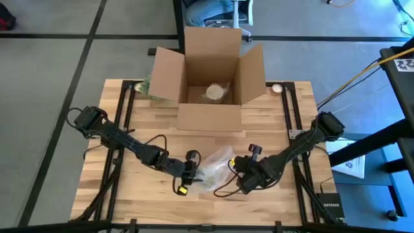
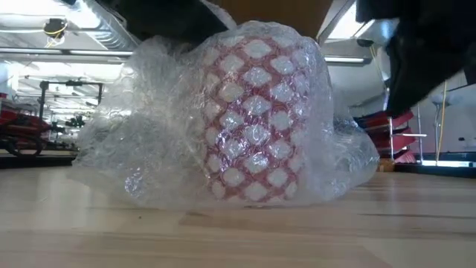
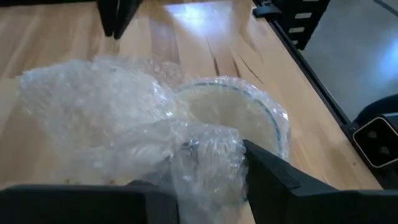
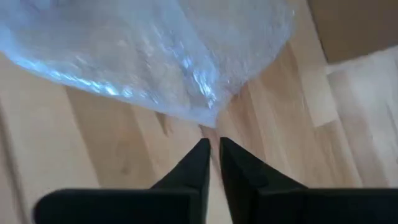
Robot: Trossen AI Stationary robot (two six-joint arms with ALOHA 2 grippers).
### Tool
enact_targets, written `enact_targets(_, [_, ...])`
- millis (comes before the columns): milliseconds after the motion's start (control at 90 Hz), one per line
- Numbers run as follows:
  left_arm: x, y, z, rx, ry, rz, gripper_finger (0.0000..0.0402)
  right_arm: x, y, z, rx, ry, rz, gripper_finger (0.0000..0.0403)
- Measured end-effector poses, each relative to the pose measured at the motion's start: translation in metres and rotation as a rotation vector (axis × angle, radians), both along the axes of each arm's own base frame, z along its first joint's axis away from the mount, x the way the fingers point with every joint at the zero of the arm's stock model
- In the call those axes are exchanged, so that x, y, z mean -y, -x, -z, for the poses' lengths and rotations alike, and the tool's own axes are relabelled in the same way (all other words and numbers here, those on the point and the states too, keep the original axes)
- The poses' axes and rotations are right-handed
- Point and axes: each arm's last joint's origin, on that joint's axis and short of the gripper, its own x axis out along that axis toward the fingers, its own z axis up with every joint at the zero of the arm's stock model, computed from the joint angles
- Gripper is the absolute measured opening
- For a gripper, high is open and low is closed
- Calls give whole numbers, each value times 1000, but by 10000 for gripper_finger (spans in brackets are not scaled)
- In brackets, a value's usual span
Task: Wrap mug
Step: Wrap the red mug with bubble wrap
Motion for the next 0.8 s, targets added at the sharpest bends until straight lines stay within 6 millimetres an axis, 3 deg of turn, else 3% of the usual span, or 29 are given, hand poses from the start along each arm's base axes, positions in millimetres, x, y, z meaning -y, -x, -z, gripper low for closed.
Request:
enact_targets(156, [-2,-1,0,1,-4,-4,104,5,9,14,-22,-10,-16,115])
enact_targets(344, [-5,-3,-1,6,14,-22,104,23,24,10,63,-81,7,180])
enact_targets(544, [-5,-3,-1,4,16,-23,104,36,39,14,370,-220,11,188])
enact_targets(800, [-5,-3,-1,5,27,-28,104,41,43,19,552,-305,-12,187])
